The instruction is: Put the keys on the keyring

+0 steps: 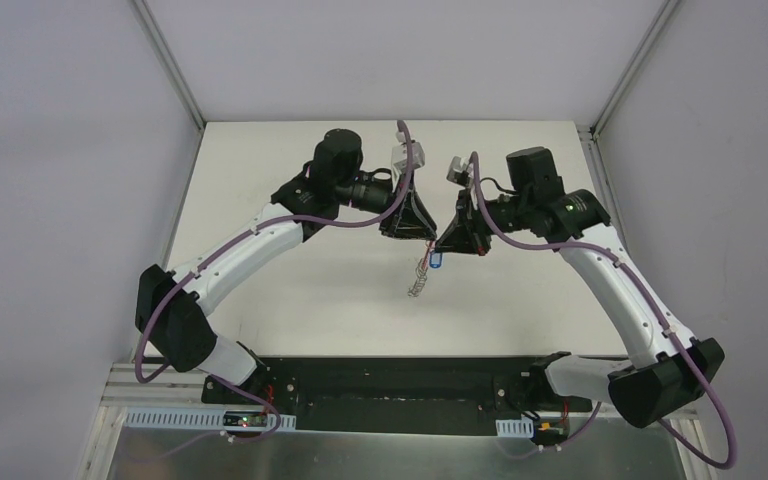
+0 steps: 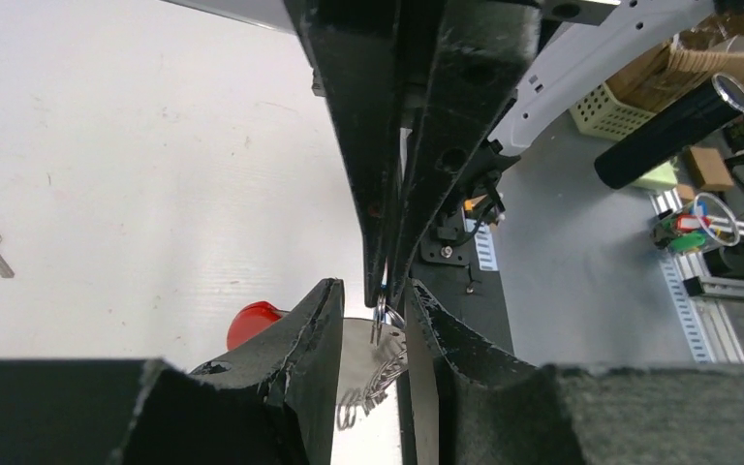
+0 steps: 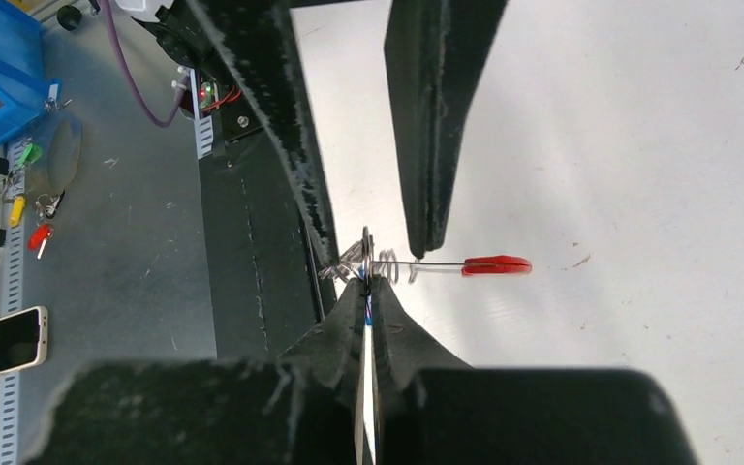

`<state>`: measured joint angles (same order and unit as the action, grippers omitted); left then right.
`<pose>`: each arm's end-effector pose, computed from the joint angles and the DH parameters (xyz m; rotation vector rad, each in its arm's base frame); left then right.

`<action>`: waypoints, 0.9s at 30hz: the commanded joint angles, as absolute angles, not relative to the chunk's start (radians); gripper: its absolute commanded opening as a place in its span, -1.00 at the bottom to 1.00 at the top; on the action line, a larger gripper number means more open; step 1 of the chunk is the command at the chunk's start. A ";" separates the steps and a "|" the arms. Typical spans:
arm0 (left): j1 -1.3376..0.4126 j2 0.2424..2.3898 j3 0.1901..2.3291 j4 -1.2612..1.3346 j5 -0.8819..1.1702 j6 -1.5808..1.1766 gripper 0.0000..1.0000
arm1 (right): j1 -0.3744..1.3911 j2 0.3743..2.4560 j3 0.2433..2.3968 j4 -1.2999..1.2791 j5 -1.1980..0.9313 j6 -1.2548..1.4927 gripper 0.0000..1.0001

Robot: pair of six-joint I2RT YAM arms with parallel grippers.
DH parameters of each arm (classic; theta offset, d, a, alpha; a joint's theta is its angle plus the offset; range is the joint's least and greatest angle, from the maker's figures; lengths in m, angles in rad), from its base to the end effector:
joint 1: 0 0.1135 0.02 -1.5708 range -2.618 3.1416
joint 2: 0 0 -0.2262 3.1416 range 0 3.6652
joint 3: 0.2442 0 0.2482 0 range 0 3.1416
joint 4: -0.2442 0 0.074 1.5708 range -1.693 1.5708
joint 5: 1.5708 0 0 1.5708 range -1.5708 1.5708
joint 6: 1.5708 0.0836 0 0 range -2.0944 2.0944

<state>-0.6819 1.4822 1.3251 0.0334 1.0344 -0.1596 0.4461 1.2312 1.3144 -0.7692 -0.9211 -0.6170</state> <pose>0.2366 -0.2846 0.3460 1.2406 1.3952 -1.4682 0.2203 0.1792 0.3277 -1.4420 1.5100 0.9226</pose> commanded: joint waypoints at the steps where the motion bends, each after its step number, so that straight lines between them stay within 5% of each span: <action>1: -0.705 1.467 1.392 -0.132 1.020 0.021 -0.40 | 0.456 1.240 1.371 -0.796 -0.910 -0.635 -1.00; 27: -0.729 1.525 1.437 -0.183 1.027 0.064 -0.80 | 0.460 1.241 1.340 -0.766 -0.926 -0.620 -1.00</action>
